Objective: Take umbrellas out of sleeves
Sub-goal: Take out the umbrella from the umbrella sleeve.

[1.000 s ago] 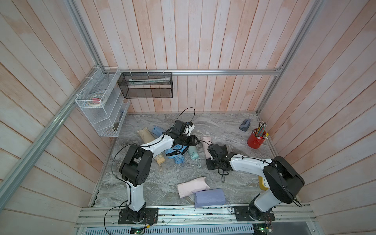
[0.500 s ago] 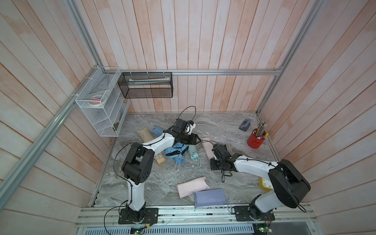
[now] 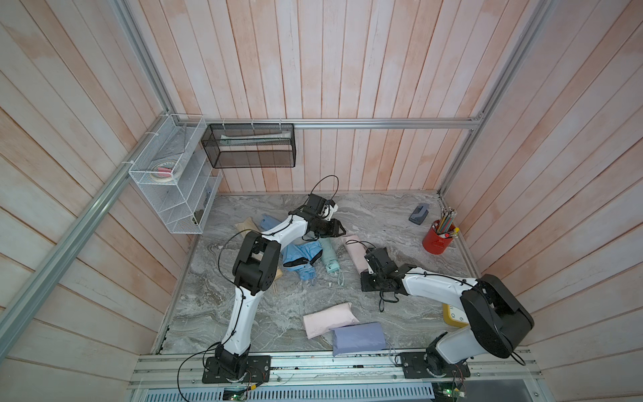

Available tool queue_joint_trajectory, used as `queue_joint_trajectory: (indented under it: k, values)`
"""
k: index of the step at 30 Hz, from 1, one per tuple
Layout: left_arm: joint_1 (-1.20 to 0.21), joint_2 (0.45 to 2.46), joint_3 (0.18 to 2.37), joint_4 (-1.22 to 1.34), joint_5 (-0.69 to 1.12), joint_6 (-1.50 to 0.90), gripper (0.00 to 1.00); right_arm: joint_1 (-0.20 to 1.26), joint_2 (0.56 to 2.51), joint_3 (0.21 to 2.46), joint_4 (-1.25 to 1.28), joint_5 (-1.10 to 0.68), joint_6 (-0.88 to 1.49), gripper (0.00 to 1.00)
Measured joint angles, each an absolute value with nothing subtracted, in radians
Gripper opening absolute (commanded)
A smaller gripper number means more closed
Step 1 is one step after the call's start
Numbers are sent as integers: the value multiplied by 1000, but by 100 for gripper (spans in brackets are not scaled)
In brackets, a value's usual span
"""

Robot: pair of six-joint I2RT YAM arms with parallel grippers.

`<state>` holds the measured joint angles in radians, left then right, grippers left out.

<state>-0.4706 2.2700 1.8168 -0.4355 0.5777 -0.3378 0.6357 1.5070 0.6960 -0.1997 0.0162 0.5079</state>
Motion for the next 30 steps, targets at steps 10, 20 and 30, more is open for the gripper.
queue_joint_trajectory:
  k: [10, 20, 30]
  values:
    - [-434, 2326, 1991, -559, 593, -222, 45, 624, 1505, 683, -179, -2, 505, 0]
    - [-427, 2294, 1932, -554, 514, 306, 43, 623, 1497, 682, -177, -16, 505, 0]
    - [-457, 2325, 2037, -639, 499, 614, 58, 622, 1496, 663, -154, -28, 505, 0]
